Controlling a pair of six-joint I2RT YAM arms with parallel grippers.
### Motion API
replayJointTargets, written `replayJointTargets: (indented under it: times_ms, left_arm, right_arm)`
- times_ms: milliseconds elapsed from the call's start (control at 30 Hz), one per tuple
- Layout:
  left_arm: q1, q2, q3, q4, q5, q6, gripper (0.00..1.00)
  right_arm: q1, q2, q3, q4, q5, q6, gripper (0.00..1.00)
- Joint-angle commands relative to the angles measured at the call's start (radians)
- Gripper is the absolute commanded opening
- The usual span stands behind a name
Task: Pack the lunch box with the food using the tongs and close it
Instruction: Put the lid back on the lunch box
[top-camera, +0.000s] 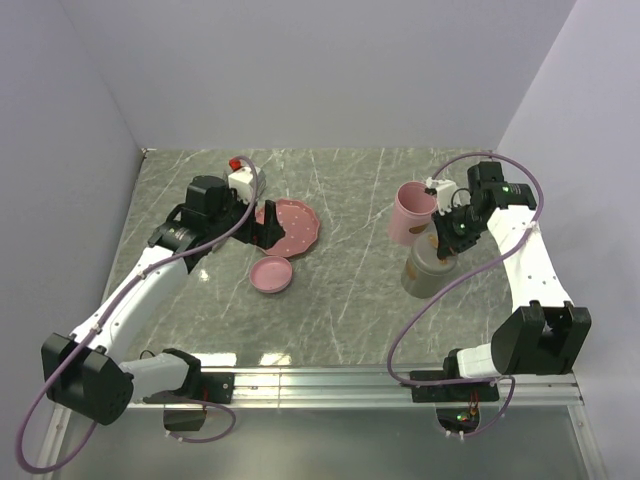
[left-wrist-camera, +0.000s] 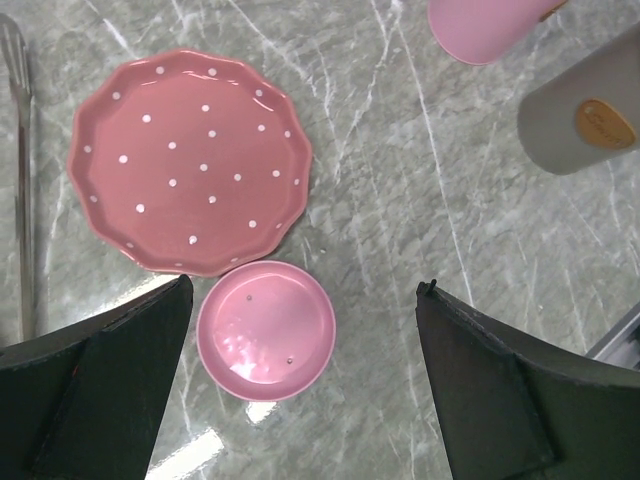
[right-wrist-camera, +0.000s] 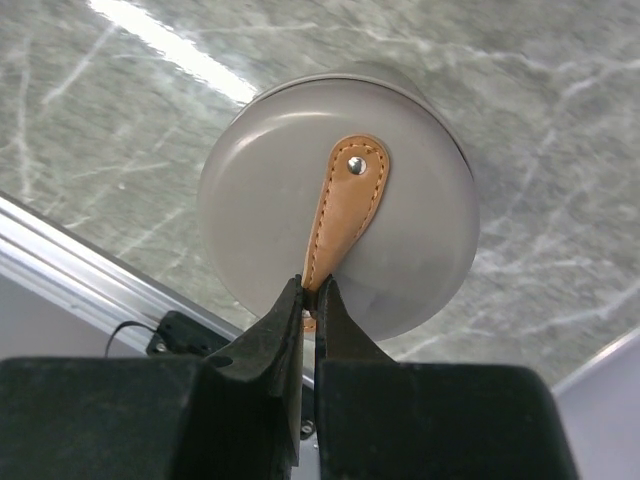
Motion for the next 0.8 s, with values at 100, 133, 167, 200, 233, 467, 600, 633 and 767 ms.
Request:
replayJointTargets:
  times_ms: [100,133,167,200,233,467,600,633,767]
  left_arm:
    - [0.003,0.007,-0.018,-0.012,-0.07,0.029,0.99]
    - [0.003,0.009,-0.022,-0.017,-0.076,0.04,0.99]
    - [0.003,0.012,-0.025,-0.025,-0.073,0.048,0.99]
    - [0.003,0.016,-0.024,-0.047,-0.069,0.059,0.99]
    - [0.003,0.019,-0.021,-0.07,-0.046,0.1,0.99]
    - [0.003,0.105,-0.011,-0.253,0.034,0.31,0.95]
    - [-0.003,0.115,-0.068,-0.293,0.065,0.436,0.92]
    - [-0.004,0.105,-0.08,-0.301,0.08,0.503,0.91]
    - [-0.018,0.087,-0.139,-0.269,0.083,0.588,0.9]
  right_arm:
    - [-0.007,0.01,-0.005,-0.006,0.224,-0.02,0.0]
    - [-0.007,0.01,-0.008,0.004,0.231,-0.02,0.0]
    - [-0.01,0.013,-0.011,0.013,0.239,-0.02,0.0]
    - [-0.012,0.014,-0.014,0.018,0.242,-0.023,0.0]
    - [-0.012,0.024,-0.014,0.013,0.238,-0.023,0.0]
    - [-0.012,0.022,0.061,-0.056,0.182,-0.027,0.28]
    - [-0.013,0.005,0.116,-0.073,0.178,-0.023,0.45]
    - [-0.013,0.002,0.127,-0.074,0.176,-0.021,0.47]
    - [-0.013,0.001,0.202,-0.096,0.135,-0.014,0.59]
